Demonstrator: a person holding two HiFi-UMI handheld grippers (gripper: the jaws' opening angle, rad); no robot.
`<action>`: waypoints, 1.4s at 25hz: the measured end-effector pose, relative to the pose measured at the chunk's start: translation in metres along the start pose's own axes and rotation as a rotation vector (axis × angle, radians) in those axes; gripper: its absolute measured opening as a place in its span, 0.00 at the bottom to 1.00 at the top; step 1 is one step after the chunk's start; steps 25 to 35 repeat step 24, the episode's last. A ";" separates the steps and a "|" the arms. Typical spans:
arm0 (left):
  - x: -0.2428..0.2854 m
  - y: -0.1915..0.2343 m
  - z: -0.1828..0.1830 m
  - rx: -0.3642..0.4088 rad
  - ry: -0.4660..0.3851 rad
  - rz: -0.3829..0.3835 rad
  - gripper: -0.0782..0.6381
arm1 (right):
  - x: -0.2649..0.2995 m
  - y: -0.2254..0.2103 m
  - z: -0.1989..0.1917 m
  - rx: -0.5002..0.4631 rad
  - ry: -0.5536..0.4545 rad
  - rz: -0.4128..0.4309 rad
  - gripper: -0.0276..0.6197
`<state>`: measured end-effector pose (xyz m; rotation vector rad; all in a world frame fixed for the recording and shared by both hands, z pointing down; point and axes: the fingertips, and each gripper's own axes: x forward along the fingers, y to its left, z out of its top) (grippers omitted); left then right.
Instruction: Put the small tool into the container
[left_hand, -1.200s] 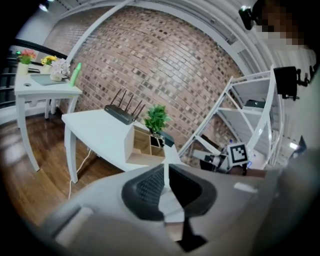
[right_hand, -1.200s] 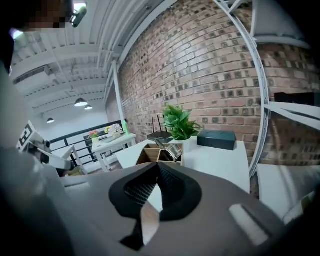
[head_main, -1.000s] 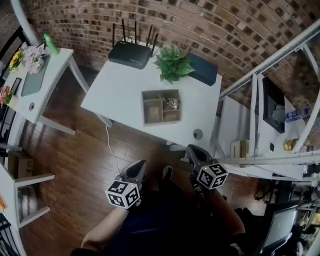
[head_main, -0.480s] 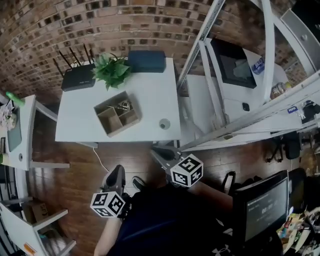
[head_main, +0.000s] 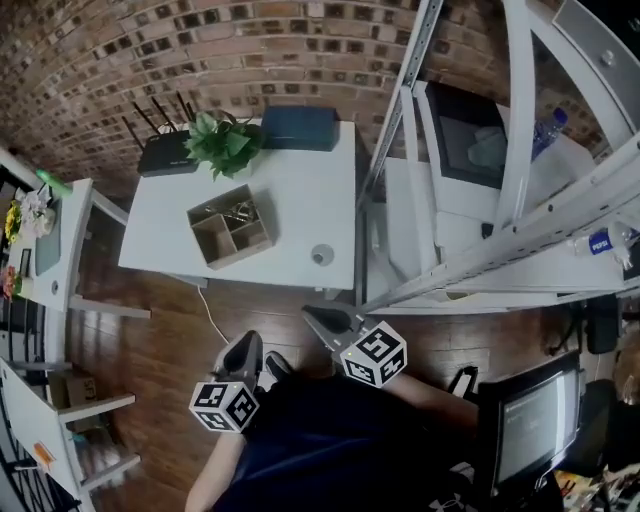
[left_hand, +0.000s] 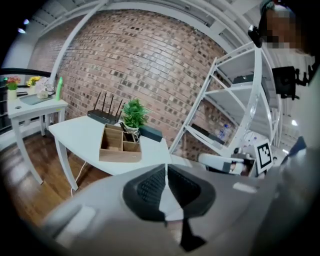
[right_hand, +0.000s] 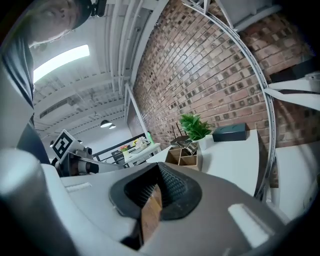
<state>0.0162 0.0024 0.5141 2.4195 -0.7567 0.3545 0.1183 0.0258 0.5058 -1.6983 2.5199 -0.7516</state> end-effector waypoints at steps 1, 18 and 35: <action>0.002 -0.005 -0.004 -0.004 -0.001 0.009 0.13 | -0.005 -0.003 0.000 -0.002 -0.001 0.009 0.06; -0.002 -0.013 -0.008 0.005 -0.018 0.031 0.13 | -0.018 -0.003 0.005 -0.074 -0.020 -0.004 0.06; -0.030 0.028 0.004 -0.017 -0.037 0.029 0.13 | 0.017 0.023 0.004 -0.091 -0.015 -0.030 0.06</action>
